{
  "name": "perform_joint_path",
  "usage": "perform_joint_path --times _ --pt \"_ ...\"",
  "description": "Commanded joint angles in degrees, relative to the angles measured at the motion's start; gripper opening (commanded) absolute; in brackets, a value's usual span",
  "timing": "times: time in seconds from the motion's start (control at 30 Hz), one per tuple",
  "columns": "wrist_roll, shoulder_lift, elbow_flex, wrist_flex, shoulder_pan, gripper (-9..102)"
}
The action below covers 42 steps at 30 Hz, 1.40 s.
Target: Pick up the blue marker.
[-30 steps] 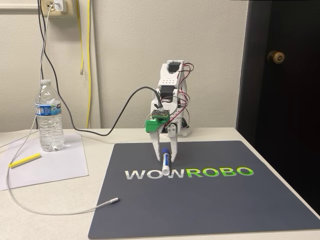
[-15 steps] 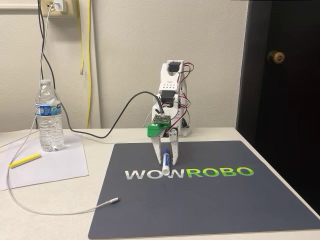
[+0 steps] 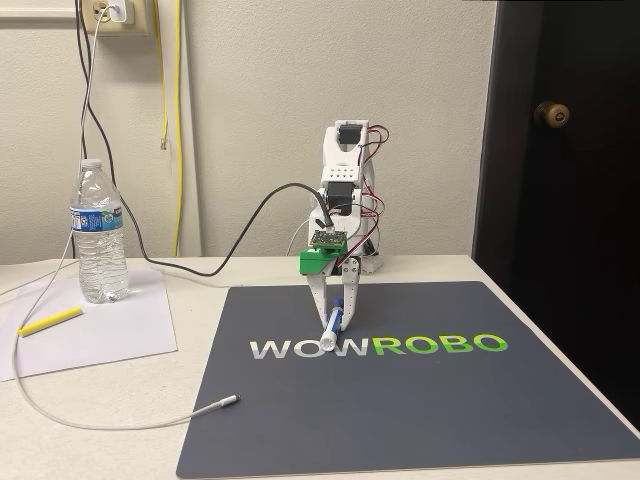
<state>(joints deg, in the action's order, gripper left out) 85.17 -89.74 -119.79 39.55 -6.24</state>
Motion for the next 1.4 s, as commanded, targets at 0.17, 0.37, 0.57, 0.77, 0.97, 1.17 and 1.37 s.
perform_joint_path --times 0.17,0.37,0.57,0.77,0.97,1.17,1.37 --pt "-0.5 -2.7 -0.1 -0.8 -0.2 6" --pt "-2.2 -5.9 -0.1 -0.3 0.2 6" --pt "-9.7 -12.8 0.0 1.2 2.8 6" --pt "-18.9 -19.0 0.0 0.4 5.1 6" --pt "-29.9 -25.2 0.6 -0.1 8.4 6" --pt "-45.6 -32.4 0.4 -2.2 11.3 6" --pt "-62.0 -41.5 0.0 -4.1 14.2 6"
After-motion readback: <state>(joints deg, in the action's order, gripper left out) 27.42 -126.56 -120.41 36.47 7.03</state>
